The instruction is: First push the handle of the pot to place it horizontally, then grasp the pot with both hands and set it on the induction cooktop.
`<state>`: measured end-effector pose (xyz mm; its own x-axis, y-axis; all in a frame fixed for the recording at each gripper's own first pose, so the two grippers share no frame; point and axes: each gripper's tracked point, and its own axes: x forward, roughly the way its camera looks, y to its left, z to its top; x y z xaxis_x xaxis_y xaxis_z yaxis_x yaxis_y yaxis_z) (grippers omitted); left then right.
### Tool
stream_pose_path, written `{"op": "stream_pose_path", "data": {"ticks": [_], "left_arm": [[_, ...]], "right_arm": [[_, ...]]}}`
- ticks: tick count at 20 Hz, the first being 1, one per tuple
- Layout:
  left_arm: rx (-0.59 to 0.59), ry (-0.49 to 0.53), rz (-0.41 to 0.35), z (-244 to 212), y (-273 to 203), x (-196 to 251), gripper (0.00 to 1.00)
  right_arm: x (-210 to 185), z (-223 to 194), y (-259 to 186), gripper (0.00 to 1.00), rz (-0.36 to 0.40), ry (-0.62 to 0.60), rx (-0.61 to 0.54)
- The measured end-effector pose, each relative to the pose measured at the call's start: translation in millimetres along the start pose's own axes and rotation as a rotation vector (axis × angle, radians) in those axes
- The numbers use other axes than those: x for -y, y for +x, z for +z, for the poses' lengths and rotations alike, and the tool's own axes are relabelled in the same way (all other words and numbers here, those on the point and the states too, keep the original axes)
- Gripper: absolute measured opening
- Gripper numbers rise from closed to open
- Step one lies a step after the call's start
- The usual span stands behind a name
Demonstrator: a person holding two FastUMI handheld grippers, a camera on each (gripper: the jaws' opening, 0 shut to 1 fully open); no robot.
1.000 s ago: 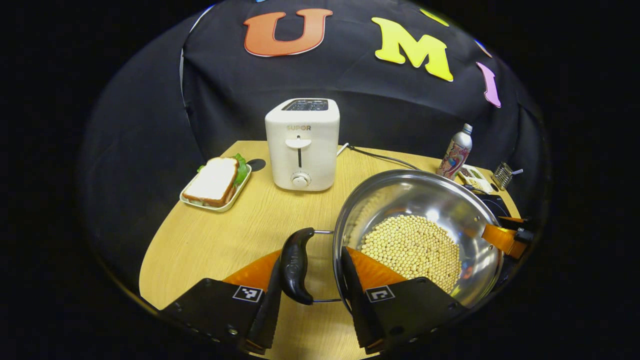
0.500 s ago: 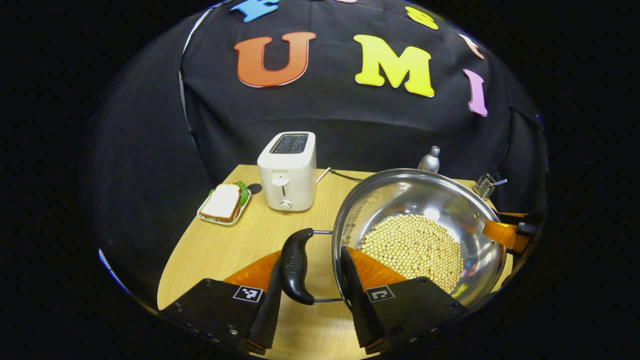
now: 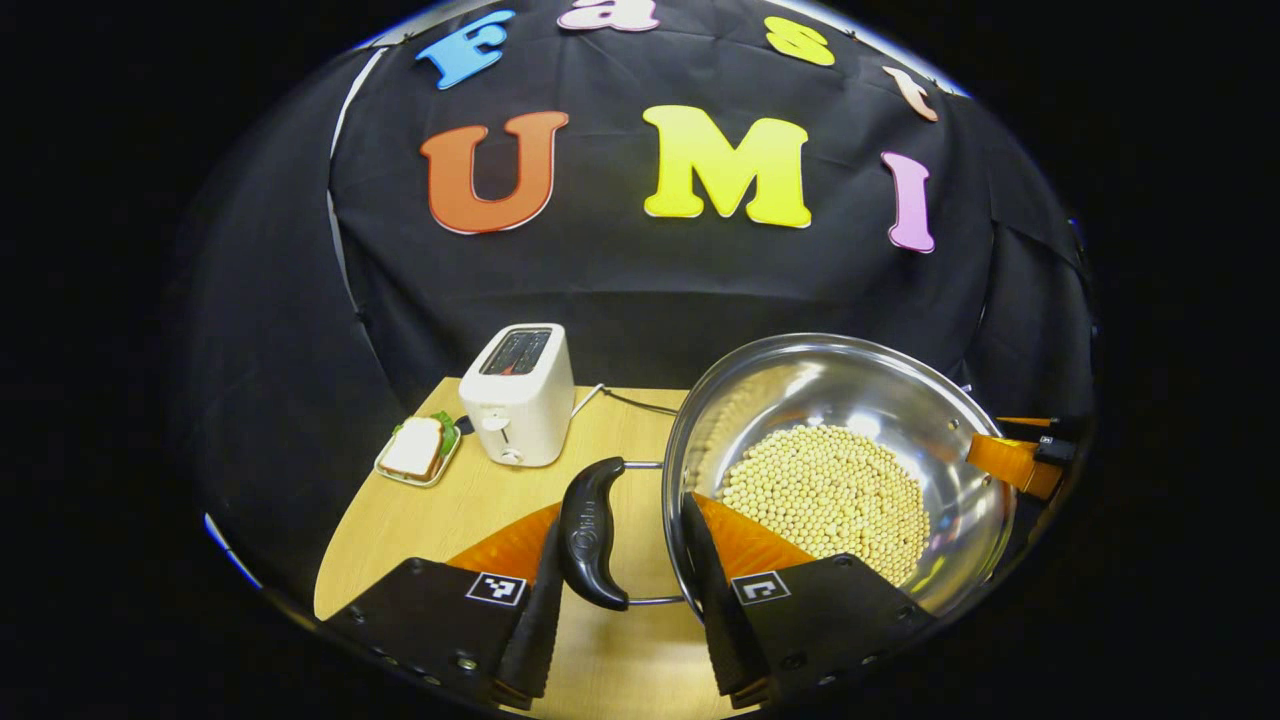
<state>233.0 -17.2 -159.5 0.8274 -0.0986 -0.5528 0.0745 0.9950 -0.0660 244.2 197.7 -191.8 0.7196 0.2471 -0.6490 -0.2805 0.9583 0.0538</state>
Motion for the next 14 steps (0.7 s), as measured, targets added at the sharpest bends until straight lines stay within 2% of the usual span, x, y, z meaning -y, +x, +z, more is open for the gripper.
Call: {"op": "stream_pose_path", "data": {"ticks": [4, 7, 14], "left_arm": [[0.002, -0.002, -0.027, 5, 6, 34, 0.60], [0.003, 0.000, -0.036, 6, 15, 52, 0.60], [-0.024, 0.000, -0.063, -16, 55, 74, 0.60]], "right_arm": [[35, 5, -4, 0.61, -0.026, 0.000, 0.009], [53, 2, 0, 0.58, -0.037, 0.002, 0.010], [78, -21, 33, 0.60, -0.060, 0.022, -0.023]]}}
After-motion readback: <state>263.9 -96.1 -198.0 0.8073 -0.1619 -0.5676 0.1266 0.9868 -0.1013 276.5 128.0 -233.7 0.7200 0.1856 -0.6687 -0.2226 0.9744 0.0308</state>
